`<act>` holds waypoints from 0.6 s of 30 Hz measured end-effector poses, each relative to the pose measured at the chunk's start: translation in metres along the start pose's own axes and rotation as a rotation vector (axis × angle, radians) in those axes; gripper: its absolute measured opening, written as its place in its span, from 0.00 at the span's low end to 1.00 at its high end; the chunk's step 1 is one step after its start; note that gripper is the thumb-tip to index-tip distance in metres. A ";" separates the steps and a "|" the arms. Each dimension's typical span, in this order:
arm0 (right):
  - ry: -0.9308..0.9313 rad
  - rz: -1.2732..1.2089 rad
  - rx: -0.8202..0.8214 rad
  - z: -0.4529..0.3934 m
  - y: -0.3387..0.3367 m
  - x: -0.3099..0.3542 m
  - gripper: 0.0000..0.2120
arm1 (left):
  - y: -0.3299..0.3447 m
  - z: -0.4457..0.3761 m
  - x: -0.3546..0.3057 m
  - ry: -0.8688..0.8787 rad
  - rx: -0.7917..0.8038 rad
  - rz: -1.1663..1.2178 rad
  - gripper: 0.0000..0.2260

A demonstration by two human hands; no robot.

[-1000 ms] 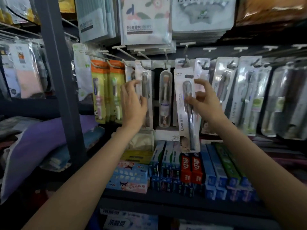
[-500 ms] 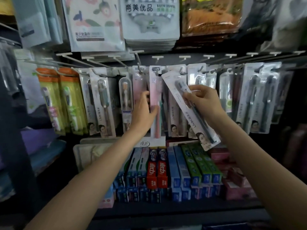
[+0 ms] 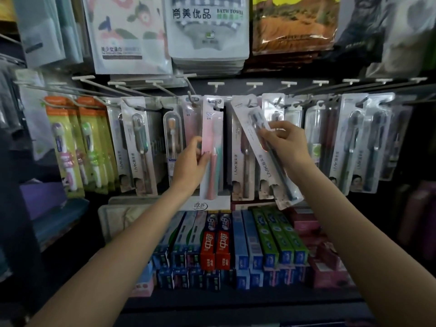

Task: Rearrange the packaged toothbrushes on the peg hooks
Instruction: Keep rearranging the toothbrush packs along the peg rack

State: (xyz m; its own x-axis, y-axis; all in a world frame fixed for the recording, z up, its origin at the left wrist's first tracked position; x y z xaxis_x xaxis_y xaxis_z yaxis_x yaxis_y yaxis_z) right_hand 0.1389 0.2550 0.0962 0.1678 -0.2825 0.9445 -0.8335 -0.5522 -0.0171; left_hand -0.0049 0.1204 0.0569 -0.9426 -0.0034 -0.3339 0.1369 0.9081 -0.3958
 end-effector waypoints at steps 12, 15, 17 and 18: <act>-0.326 0.400 -0.153 0.029 0.002 -0.022 0.08 | 0.002 0.050 0.028 -0.175 -0.022 0.041 0.13; -0.383 0.369 -0.046 0.040 0.025 -0.017 0.07 | -0.009 0.057 0.040 -0.220 -0.101 0.035 0.11; -0.389 0.353 0.055 0.045 0.045 -0.017 0.07 | -0.020 0.058 0.045 -0.209 -0.146 0.017 0.11; -0.389 0.351 0.106 0.048 0.056 -0.018 0.07 | -0.026 0.059 0.047 -0.202 -0.162 0.005 0.11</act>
State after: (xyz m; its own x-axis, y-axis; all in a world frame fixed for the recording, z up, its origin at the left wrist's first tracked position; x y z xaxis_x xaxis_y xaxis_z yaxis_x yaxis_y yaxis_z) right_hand 0.1143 0.1917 0.0631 0.0876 -0.7235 0.6847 -0.8204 -0.4423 -0.3624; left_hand -0.0355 0.0719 0.0014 -0.8599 -0.0671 -0.5061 0.0760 0.9635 -0.2568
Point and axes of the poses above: each hand's wrist, its own z-axis away from the middle knuckle, its own y-axis out of the palm, x = y × z, the point moved 1 cm from there along -z, towards the middle knuckle, and after that the axes turned 14 degrees about y, right-handed, at the moved point
